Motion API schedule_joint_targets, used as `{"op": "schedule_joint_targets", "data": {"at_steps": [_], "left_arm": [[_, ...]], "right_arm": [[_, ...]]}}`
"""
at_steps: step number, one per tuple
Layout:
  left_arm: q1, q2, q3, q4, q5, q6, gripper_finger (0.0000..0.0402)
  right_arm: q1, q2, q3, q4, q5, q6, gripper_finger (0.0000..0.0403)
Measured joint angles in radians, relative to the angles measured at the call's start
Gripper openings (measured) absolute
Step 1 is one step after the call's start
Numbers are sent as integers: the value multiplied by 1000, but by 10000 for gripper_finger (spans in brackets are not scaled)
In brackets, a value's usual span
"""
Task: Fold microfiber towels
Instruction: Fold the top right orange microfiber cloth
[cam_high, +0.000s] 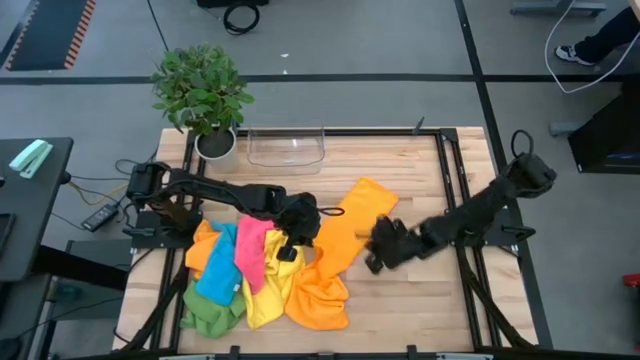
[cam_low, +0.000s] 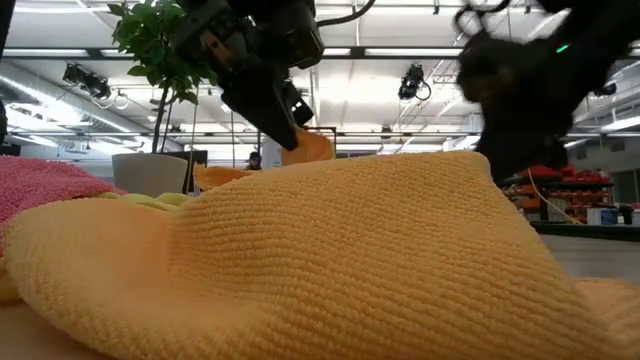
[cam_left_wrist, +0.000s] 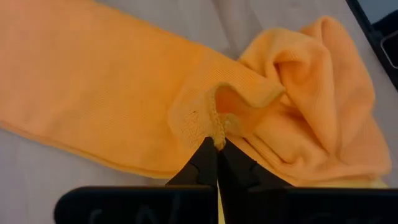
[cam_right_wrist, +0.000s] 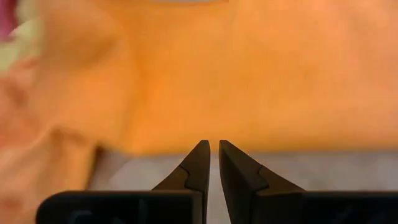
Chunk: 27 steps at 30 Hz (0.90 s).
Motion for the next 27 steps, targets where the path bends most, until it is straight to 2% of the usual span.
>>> {"op": "schedule_joint_targets", "data": {"at_steps": [6, 11, 18, 23, 27], "left_arm": [[0, 0, 1, 28, -3, -12, 4], [4, 0, 1, 33, -2, -49, 7], [20, -37, 2, 96, 20, -96, 6], [77, -131, 3, 142, 73, -153, 5], [132, -199, 4, 152, 72, -181, 4]], "right_arm": [[-185, 18, -54, 136, -192, -162, 41], [-197, 58, -92, 141, -272, -187, 41], [-178, 134, -109, 208, -268, -181, 41], [-178, 66, -117, 197, -341, -180, 41], [-177, -55, -105, 160, -372, -168, 41]]}}
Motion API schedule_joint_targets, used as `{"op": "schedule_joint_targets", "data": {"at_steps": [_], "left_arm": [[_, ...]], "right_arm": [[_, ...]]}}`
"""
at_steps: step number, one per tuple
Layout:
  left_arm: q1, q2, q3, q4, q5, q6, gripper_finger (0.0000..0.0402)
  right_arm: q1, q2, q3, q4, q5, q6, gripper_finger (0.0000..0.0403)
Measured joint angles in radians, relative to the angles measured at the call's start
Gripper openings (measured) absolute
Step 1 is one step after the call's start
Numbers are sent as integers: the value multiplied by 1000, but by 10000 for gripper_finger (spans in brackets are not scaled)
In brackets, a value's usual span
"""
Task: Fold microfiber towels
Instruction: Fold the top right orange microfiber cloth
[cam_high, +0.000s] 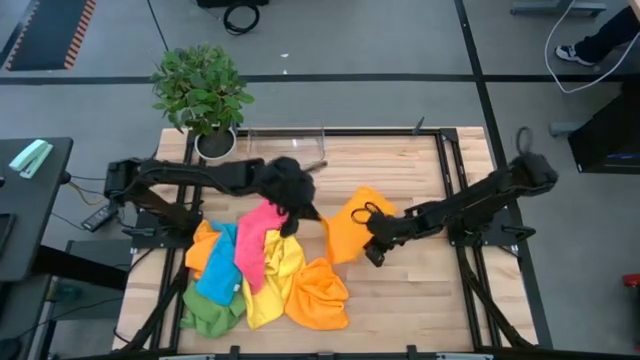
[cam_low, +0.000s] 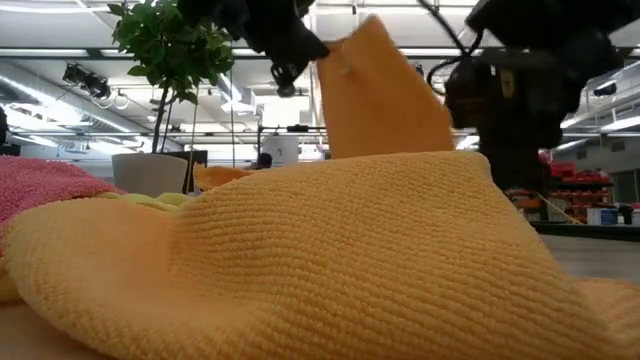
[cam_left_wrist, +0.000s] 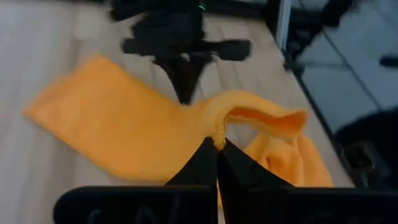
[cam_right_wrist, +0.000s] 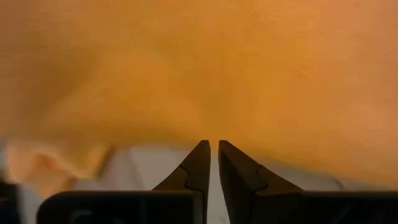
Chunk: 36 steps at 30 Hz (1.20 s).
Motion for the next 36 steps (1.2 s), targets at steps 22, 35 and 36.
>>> {"op": "schedule_joint_targets", "data": {"at_steps": [22, 35, 36], "left_arm": [[92, 443, 333, -3, -30, -77, 7], [145, 831, 780, -290, -39, -68, 5], [149, 835, 797, -327, -43, -73, 5]], "right_arm": [[-134, -261, -22, -465, 210, 100, 41], [-68, -404, -21, -518, 220, 165, 41], [-58, -406, -21, -487, 220, 162, 41]]}}
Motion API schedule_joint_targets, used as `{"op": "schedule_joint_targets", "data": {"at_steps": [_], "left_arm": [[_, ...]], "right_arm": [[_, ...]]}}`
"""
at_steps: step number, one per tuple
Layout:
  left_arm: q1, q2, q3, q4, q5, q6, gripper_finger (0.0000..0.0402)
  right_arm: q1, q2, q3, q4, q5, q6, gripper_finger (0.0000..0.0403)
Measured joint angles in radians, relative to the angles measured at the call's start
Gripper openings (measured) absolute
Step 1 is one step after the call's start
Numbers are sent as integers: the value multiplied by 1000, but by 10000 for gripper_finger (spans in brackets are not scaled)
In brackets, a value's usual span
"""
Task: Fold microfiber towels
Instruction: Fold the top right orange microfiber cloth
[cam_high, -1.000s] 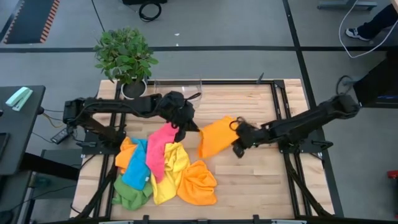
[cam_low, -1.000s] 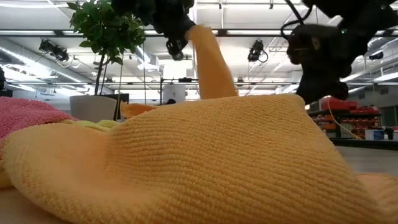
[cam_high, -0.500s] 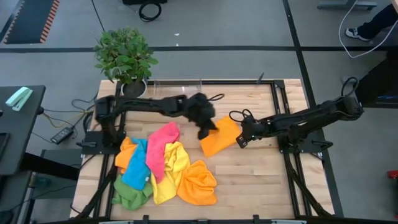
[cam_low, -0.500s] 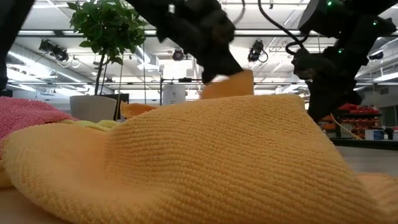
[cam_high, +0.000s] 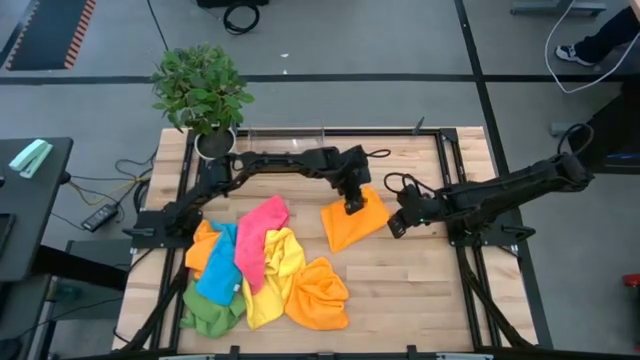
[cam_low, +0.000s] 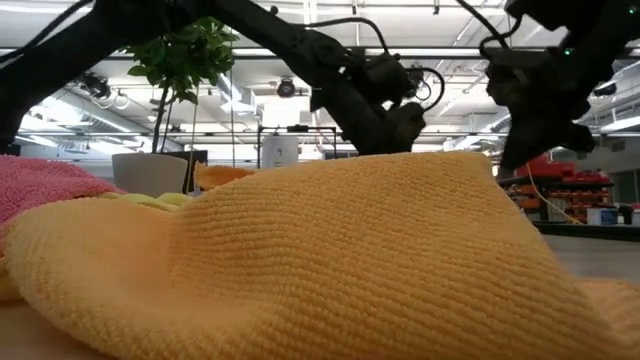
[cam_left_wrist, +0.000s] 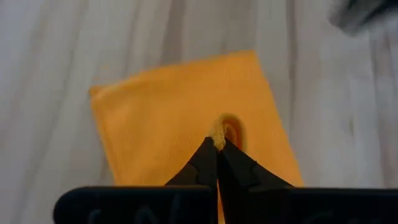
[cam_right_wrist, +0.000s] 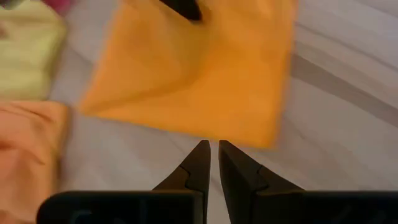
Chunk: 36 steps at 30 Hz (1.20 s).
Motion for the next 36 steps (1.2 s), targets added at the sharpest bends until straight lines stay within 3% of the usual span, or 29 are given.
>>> {"op": "schedule_joint_targets", "data": {"at_steps": [5, 12, 22, 29, 32, 34, 36], "left_arm": [[20, 40, 50, -14, -66, -35, 5], [34, 53, 44, -4, -69, -56, 17], [21, 54, 62, 0, -66, -89, 88], [66, 25, 268, -240, -69, -44, 152], [76, 24, 416, -487, -70, -6, 169], [64, -8, 415, -617, -69, 39, 174], [39, -64, 338, -755, -74, 95, 175]], "right_arm": [[48, 16, 2, 113, 5, -85, 41], [60, 39, 2, 58, 30, -48, 41], [54, 36, 1, 47, 23, -45, 41], [56, 29, 2, 40, 23, -31, 41], [55, 29, 2, 45, 23, -21, 41], [48, 29, 2, 63, 23, -9, 41], [28, 29, 2, 95, 21, -5, 41]]}}
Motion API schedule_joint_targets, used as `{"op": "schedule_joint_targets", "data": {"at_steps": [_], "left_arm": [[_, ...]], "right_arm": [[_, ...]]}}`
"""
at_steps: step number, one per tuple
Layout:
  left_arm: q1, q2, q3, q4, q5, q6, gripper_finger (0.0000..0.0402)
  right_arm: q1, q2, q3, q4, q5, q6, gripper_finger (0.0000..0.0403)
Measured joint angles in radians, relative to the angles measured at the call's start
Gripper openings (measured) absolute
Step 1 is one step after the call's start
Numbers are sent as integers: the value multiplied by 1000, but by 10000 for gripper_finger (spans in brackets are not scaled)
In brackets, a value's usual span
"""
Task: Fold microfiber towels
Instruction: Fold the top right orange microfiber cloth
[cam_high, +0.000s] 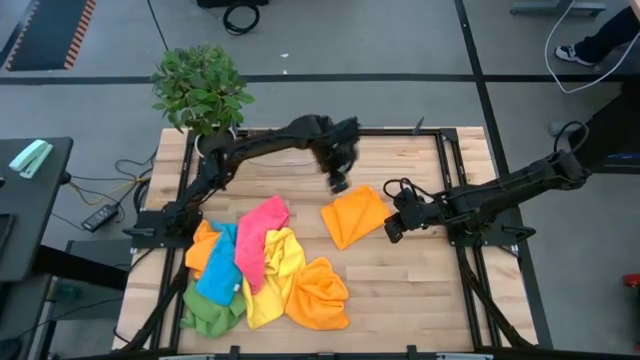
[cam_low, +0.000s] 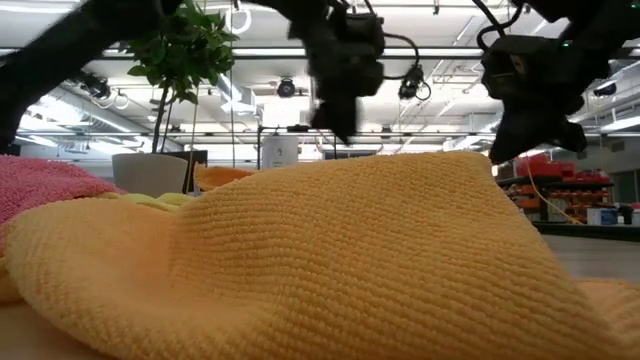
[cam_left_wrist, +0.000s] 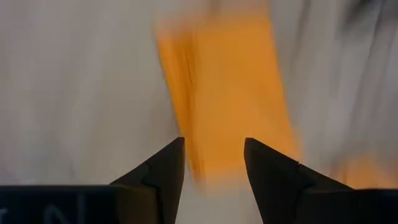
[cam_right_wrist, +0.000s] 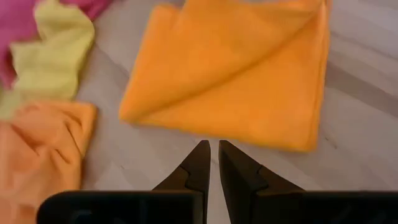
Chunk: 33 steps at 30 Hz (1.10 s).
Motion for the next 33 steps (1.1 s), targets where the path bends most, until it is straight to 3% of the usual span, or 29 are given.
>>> {"op": "schedule_joint_targets", "data": {"at_steps": [2, 5, 12, 17, 22, 26, 29, 33], "left_arm": [[-31, -59, -104, -33, -2, 36, 172], [-80, -173, -328, 91, 0, 18, 163], [-163, -484, -931, 752, -8, -208, 134], [-192, -552, -1210, 1178, -75, -287, 108], [-183, -515, -1340, 1371, -110, -282, 61], [-167, -478, -1358, 1461, -129, -277, 10], [-163, -456, -1354, 1486, -139, -250, 13], [-163, -431, -1346, 1503, -144, -225, 16]], "right_arm": [[-37, 3, 0, 54, -2, -26, 41], [-126, 11, 0, 158, -59, -112, 41], [-350, 162, 14, 392, -319, -239, 41], [-390, 367, 143, 385, -398, -375, 42], [-436, 542, 334, 240, -422, -529, 41], [-491, 643, 447, 160, -503, -633, 51], [-516, 703, 490, 146, -586, -672, 83], [-524, 749, 520, 135, -595, -706, 146]]}}
